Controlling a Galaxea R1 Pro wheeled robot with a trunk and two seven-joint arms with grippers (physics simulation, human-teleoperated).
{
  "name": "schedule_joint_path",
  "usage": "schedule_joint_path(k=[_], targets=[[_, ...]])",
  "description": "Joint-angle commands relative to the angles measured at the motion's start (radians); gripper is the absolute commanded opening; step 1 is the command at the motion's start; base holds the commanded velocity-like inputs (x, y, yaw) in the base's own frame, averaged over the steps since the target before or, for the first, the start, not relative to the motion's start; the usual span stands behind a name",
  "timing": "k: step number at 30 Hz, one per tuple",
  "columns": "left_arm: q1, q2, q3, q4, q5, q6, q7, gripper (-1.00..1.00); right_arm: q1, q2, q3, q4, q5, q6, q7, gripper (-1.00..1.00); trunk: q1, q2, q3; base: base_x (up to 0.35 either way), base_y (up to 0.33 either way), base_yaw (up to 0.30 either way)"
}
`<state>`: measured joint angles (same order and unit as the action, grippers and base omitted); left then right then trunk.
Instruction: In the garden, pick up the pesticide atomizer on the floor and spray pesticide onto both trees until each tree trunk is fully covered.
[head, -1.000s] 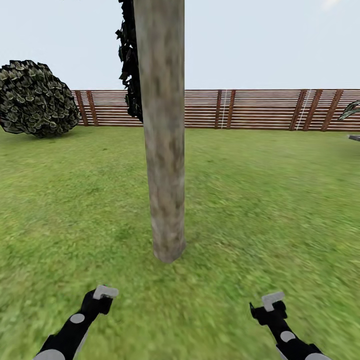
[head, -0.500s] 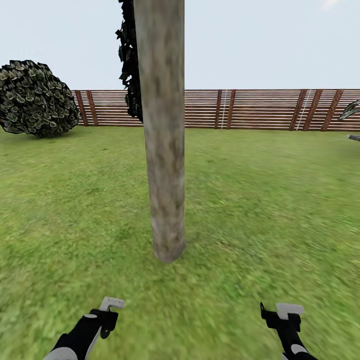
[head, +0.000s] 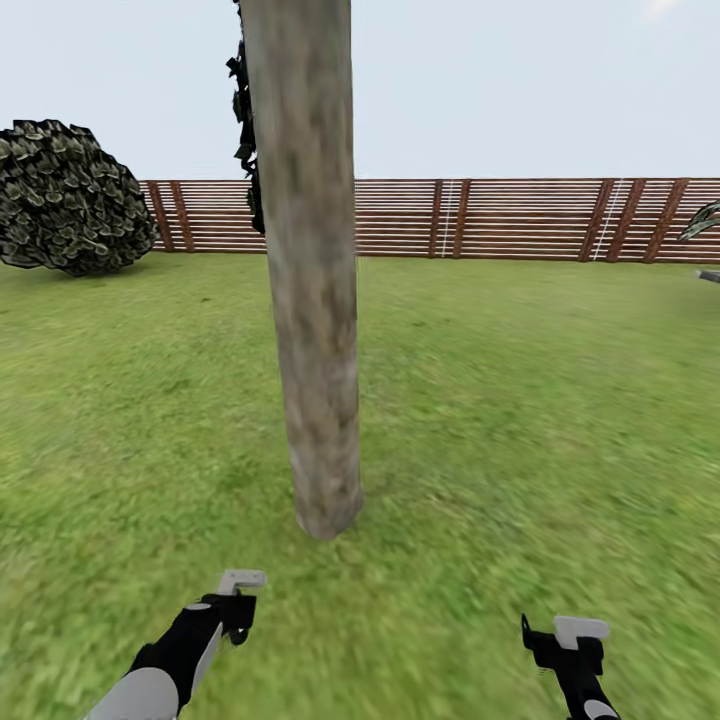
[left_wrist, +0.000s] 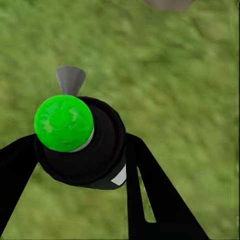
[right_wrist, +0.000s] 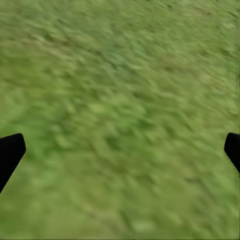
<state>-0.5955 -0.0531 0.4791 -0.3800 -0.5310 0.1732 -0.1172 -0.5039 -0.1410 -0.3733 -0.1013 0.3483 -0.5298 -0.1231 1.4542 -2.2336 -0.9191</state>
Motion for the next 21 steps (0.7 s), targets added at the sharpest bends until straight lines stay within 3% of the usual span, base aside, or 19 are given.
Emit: schedule_joint_path(k=[1,9,10,15,21], targets=[[-0.001,-0.006,0.007,-0.004,-0.010,0.005,-0.007,-1.00,-0.001,0.001,-0.004,0.002,0.011,-0.003,-0.006,1.00,0.000,0.000,-0.001,0.214,-0.224,0.000],[0.003,-0.013,0.007,-0.034,-0.009,0.003,-0.004,-1.00,0.001,0.000,-0.003,0.004,0.012,-0.003,-0.007,1.00,0.000,0.000,-0.001,0.246,-0.221,0.000],[0.009,-0.016,0.007,-0.116,-0.007,0.005,-0.007,-1.00,0.008,0.003,-0.003,0.005,0.012,-0.003,-0.006,1.00,0.000,0.000,-0.001,0.003,-0.005,0.000],[0.010,-0.017,0.006,-0.117,-0.007,0.006,-0.007,-1.00,0.008,0.003,-0.003,0.005,0.012,-0.003,-0.006,1.00,0.000,0.000,-0.001,0.001,-0.075,0.000],[0.010,-0.016,0.006,-0.117,-0.008,0.007,-0.007,-1.00,0.008,0.004,-0.003,0.005,0.012,-0.003,-0.006,1.00,0.000,0.000,-0.001,-0.020,-0.242,0.000]])
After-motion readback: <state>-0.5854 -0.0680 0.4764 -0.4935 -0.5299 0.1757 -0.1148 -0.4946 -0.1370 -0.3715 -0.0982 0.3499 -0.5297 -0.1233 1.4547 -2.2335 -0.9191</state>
